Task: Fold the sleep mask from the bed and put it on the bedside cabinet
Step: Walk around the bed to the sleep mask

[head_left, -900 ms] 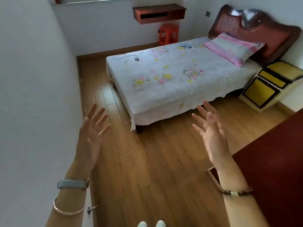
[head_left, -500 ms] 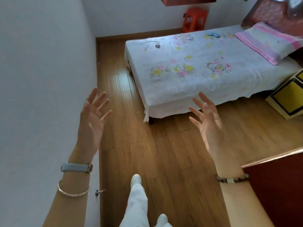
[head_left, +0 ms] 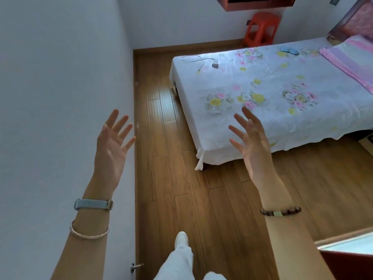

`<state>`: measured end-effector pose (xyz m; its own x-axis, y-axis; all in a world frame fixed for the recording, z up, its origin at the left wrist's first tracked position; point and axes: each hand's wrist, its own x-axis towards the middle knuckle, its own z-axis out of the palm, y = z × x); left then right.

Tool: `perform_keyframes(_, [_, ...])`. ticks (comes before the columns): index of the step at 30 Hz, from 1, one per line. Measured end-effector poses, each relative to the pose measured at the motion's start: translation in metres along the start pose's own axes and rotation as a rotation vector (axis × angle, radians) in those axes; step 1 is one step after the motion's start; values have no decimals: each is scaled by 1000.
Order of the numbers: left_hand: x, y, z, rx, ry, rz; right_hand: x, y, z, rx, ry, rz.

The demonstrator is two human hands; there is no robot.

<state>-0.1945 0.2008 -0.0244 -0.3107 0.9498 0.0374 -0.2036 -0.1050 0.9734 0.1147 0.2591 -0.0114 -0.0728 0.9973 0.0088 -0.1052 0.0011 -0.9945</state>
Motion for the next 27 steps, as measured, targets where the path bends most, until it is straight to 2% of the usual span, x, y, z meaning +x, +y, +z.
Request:
perform_keyframes(16, [167, -10, -48, -9, 58, -17, 166, 26, 93, -33, -47, 30])
perform_keyframes(27, [321, -21, -51, -9, 140, -18, 344, 33, 126, -52, -82, 8])
